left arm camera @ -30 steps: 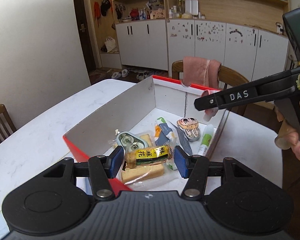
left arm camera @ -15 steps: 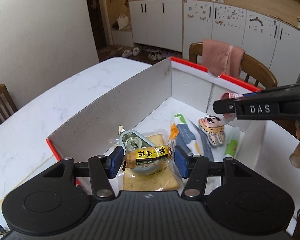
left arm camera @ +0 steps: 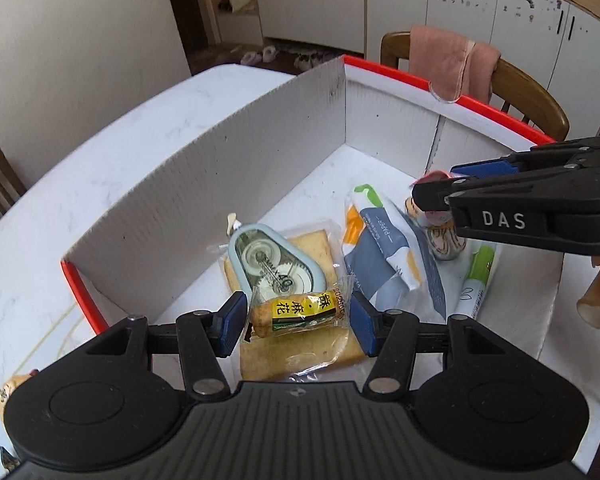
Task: Organize objects
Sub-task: 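Open both grippers to drop the peanut packet and candy into the box, then move both grippers back toward the black snack bag and cotton swabs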
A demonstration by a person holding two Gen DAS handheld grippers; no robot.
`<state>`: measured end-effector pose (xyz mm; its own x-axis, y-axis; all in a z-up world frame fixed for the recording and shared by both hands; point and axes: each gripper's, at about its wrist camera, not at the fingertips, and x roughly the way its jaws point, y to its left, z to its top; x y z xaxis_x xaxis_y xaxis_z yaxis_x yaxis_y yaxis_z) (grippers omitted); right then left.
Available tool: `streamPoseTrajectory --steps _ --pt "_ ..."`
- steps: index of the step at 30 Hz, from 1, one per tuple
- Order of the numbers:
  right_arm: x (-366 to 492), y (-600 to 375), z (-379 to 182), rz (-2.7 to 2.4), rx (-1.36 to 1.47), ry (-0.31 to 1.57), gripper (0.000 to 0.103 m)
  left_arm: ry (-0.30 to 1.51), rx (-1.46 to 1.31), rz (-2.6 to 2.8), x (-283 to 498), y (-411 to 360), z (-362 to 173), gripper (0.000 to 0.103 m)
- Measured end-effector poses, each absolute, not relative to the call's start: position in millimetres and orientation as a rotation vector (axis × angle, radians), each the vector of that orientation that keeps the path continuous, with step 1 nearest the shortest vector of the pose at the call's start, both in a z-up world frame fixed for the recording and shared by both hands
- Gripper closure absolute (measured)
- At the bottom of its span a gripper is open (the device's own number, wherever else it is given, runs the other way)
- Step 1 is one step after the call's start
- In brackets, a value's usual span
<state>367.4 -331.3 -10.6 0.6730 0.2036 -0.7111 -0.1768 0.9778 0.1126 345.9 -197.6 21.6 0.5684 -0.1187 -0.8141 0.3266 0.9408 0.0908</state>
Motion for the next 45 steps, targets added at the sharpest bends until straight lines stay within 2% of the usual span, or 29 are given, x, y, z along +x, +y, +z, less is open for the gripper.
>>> streamPoseTrajectory --steps 7,11,13,16,37,38,40,41,45 --pt "363 -336 -4 0.218 0.026 0.796 0.068 0.941 0.273 -0.264 345 -202 22 0.047" --pt "357 -338 0 0.221 0.024 0.784 0.067 0.935 0.269 -0.271 342 -202 24 0.038" --pt "354 -338 3 0.225 0.025 0.778 0.062 0.927 0.268 -0.268 340 -202 26 0.035" --pt "348 -338 6 0.225 0.029 0.765 0.058 0.913 0.247 -0.276 334 -200 32 0.035" --pt "288 -324 40 0.274 0.004 0.703 0.056 0.782 0.156 -0.295 275 -170 76 0.035" --pt "284 -322 42 0.282 0.003 0.701 0.055 0.778 0.148 -0.297 272 -166 78 0.035" --pt "275 -319 45 0.292 0.002 0.689 0.043 0.769 0.138 -0.298 264 -160 82 0.035" --pt "271 -317 47 0.296 0.003 0.681 0.041 0.763 0.135 -0.297 259 -156 84 0.035" --pt "256 -311 55 0.315 0.004 0.665 0.039 0.75 0.125 -0.293 242 -140 90 0.035"
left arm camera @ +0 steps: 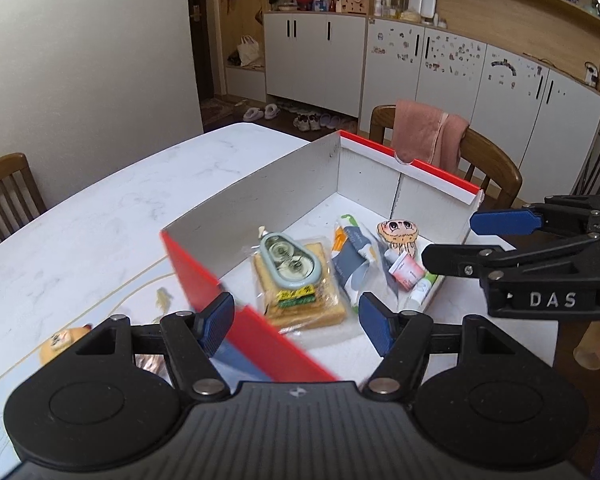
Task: Organize objects
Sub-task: 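Move both grippers back toward the black snack bag and cotton swabs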
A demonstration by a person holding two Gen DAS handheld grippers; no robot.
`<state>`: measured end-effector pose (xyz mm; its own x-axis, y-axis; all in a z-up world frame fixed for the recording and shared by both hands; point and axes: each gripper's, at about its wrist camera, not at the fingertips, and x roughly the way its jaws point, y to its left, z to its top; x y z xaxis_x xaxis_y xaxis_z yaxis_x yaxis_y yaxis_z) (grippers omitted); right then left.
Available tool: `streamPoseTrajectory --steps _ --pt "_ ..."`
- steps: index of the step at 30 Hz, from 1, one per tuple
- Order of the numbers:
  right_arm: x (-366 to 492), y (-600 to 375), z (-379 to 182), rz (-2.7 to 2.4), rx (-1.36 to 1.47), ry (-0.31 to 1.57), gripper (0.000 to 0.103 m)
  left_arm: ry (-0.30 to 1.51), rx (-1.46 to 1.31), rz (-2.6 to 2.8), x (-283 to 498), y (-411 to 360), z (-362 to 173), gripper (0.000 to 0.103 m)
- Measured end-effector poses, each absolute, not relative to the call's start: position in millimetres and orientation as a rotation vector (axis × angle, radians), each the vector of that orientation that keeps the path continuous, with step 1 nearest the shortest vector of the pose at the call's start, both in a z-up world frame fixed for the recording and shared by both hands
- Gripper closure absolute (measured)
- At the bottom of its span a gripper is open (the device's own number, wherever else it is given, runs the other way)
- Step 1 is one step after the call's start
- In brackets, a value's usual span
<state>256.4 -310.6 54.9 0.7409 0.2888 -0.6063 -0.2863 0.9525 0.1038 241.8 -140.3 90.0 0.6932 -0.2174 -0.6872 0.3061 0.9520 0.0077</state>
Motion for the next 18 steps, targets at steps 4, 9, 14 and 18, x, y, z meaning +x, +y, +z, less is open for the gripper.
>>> streamPoseTrajectory --steps 4,9,14,18 --pt "244 -299 62 0.339 0.0 0.654 0.032 0.734 0.128 -0.286 226 -122 97 0.028" --pt "233 -276 65 0.375 -0.018 0.647 0.028 0.7 0.102 -0.266 209 -93 104 0.021" --pt "223 -250 64 0.41 -0.034 0.646 0.02 0.685 0.06 -0.231 195 -57 108 0.02" --pt "219 -229 62 0.446 -0.036 0.645 0.016 0.672 0.021 -0.197 186 -26 110 0.016"
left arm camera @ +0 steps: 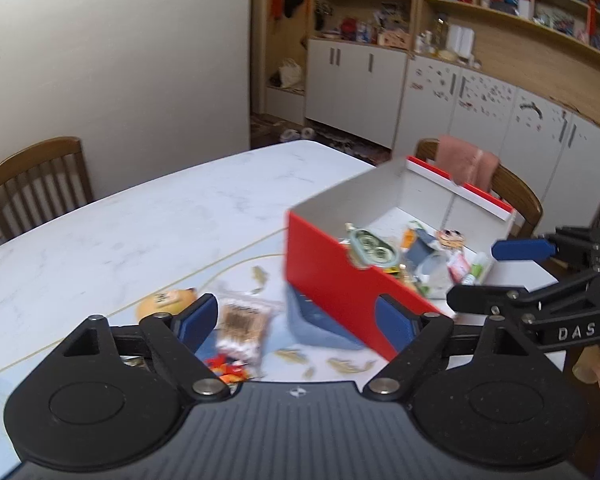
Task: Organize objects
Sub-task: 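Move both grippers back toward the black snack bag and cotton swabs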
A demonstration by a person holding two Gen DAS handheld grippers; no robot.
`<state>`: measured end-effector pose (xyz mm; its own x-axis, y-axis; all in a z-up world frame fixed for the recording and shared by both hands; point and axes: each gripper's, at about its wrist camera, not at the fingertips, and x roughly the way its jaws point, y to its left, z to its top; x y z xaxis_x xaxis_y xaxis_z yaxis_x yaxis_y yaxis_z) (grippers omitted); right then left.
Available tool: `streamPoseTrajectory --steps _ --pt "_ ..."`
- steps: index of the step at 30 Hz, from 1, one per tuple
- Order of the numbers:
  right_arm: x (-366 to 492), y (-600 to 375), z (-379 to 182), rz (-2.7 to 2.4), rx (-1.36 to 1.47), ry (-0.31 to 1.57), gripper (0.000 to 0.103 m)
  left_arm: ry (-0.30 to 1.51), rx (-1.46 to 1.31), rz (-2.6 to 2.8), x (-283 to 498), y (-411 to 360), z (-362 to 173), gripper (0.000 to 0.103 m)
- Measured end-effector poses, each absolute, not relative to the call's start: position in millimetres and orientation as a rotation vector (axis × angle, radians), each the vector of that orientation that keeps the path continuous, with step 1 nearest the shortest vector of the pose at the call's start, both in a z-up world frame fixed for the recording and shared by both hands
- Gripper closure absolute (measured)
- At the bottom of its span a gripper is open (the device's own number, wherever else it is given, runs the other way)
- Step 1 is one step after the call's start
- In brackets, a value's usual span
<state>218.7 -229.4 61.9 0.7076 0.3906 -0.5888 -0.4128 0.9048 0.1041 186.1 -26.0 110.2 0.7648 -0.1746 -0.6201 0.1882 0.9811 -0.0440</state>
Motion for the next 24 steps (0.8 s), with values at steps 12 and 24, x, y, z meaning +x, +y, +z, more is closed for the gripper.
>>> streamPoseTrajectory --steps 12,24 --pt "217 -168 55 0.525 -0.077 0.671 0.014 0.664 -0.055 -0.066 177 61 95 0.007" --pt "241 -111 48 0.517 -0.086 0.719 0.014 0.688 -0.022 -0.032 190 101 50 0.0"
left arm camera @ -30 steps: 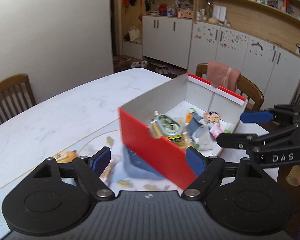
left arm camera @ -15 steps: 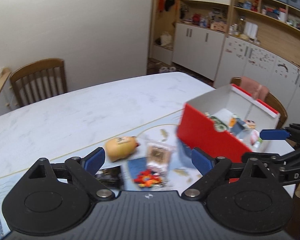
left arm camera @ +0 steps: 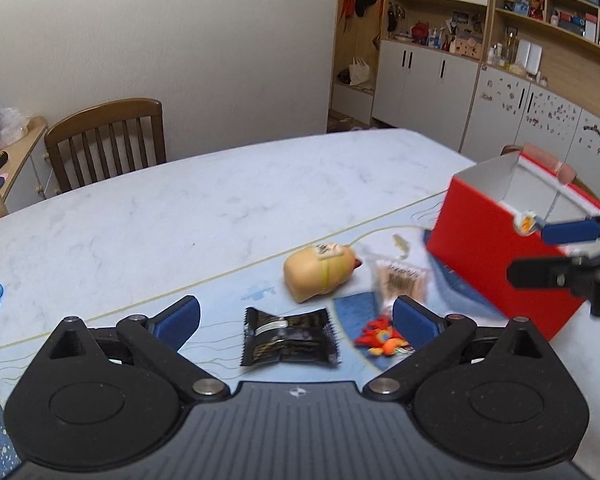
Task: Organize objects
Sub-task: 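Move both grippers back toward the black snack bag and cotton swabs, then grasp the black snack bag with the left gripper while the right gripper grasps the cotton swab bag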
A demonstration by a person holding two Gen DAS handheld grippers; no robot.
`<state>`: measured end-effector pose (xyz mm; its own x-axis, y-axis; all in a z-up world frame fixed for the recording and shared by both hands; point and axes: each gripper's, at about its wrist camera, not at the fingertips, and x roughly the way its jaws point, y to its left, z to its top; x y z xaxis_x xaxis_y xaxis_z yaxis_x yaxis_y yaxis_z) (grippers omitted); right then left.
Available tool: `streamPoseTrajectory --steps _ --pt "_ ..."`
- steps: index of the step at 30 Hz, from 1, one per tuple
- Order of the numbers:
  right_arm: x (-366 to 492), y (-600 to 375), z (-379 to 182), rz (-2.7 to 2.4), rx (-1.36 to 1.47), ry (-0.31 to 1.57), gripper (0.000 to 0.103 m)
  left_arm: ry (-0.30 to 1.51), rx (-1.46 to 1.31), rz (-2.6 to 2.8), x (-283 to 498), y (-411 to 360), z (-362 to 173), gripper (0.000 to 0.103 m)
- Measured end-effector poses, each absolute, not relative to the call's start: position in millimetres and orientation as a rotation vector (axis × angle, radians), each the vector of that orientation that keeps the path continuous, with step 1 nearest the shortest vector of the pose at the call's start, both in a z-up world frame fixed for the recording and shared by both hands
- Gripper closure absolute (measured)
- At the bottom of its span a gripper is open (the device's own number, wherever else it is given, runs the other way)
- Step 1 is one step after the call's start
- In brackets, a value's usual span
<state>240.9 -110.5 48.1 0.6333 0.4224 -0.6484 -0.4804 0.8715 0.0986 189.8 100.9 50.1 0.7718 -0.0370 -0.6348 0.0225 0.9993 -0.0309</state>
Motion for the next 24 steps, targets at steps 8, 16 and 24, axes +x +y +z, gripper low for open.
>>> streamPoseTrajectory --steps 8,16,24 --pt "263 -74 32 0.475 -0.092 0.77 0.014 0.727 0.054 -0.013 207 107 7 0.0" --pt "285 -44 4 0.419 -0.113 0.832 0.014 0.698 0.137 0.015 218 105 -13 0.0" --pt "304 -32 -19 0.359 -0.092 0.887 0.014 0.704 0.119 0.016 231 104 -24 0.0"
